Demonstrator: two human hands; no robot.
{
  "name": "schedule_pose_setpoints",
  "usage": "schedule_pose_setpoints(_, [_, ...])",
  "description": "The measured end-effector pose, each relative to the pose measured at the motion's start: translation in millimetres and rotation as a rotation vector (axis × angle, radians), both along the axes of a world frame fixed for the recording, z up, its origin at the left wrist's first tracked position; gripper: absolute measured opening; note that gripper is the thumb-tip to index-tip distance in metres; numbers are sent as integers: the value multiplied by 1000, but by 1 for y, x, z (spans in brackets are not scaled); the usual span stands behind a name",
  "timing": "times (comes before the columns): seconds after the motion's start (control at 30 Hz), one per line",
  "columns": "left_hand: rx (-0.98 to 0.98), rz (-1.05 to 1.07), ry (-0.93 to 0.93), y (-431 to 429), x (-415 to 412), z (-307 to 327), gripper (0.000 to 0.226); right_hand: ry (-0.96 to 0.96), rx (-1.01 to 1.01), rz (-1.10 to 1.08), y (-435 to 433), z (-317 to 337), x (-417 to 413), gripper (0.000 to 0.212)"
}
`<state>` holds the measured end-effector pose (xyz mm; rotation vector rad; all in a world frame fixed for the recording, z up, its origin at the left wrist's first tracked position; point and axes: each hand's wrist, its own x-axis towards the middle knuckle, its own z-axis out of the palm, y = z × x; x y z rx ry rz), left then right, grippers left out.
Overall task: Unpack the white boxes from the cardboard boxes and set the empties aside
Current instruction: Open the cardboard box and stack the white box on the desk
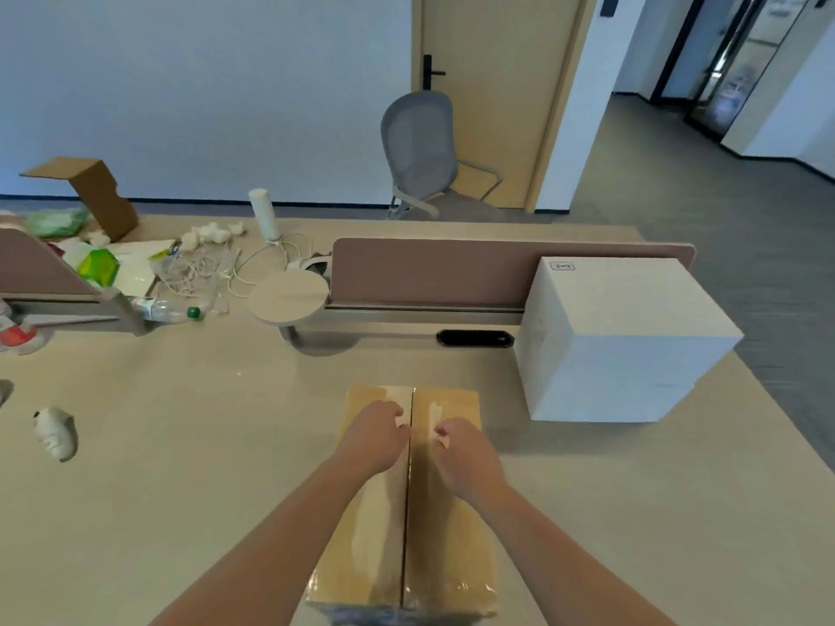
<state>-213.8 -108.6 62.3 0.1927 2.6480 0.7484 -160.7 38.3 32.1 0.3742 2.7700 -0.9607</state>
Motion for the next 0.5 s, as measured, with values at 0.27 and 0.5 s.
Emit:
schedule_pose_setpoints(0.27, [-42, -250, -32, -18, -53, -16, 49, -64, 88, -49, -31, -9, -34, 33])
schedule_pose_setpoints(0.5, [-89, -344, -25, -5, -85, -17, 27, -47, 148, 41, -34, -11, -76, 20])
